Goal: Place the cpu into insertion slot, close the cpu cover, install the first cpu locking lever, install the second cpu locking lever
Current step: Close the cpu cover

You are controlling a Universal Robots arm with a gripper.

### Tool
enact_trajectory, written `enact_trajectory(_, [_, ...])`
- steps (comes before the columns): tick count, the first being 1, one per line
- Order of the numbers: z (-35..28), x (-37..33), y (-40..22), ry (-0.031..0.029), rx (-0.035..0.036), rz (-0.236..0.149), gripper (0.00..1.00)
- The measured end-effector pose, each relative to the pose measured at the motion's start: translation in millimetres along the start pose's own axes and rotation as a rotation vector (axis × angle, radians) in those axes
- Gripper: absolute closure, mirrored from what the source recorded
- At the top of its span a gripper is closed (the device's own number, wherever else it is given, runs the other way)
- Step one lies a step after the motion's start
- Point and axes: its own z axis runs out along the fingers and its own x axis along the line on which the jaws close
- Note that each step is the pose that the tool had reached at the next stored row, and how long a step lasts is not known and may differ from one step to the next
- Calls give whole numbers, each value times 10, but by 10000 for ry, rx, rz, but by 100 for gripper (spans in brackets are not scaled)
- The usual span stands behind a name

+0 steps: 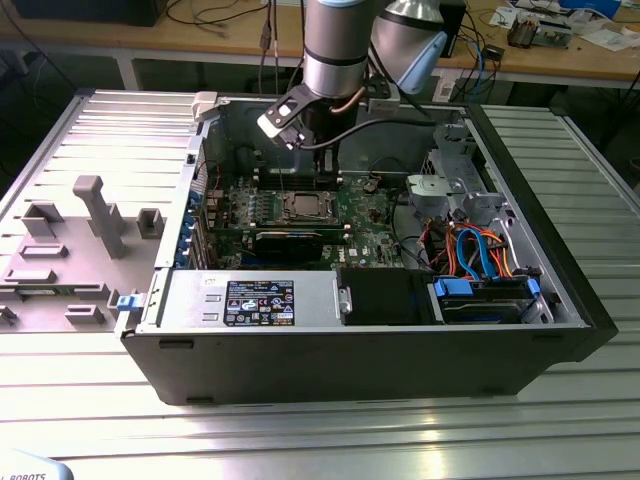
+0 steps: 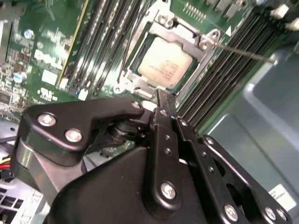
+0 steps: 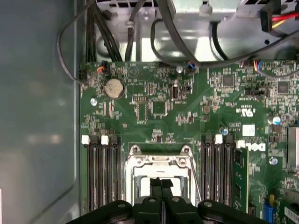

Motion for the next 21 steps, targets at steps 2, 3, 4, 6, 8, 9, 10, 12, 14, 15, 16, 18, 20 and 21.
enact_trajectory(2, [16,0,-71,1,0,-28,89])
enact_trajectory(3, [23,-1,-102,1,1,-40,89])
enact_trajectory(4, [35,-1,-143,0,1,-57,89])
enact_trajectory(6, [64,-2,-215,0,3,-95,89])
enact_trajectory(8, [100,-4,-257,1,4,-113,89])
enact_trajectory(9, [129,-5,-293,0,4,-127,89])
enact_trajectory(10, [147,-6,-315,1,5,-132,89])
enact_trajectory(12, [178,-10,-350,1,4,-134,89])
enact_trajectory(14, [203,-20,-363,1,9,-135,89])
enact_trajectory(15, [220,-32,-369,-1,12,-136,89])
enact_trajectory(16, [242,-38,-381,1,11,-134,89])
enact_trajectory(18, [273,-44,-413,1,11,-138,89])
enact_trajectory(20, [312,-45,-429,1,12,-139,89])
enact_trajectory(21, [319,-46,-430,1,12,-140,89])
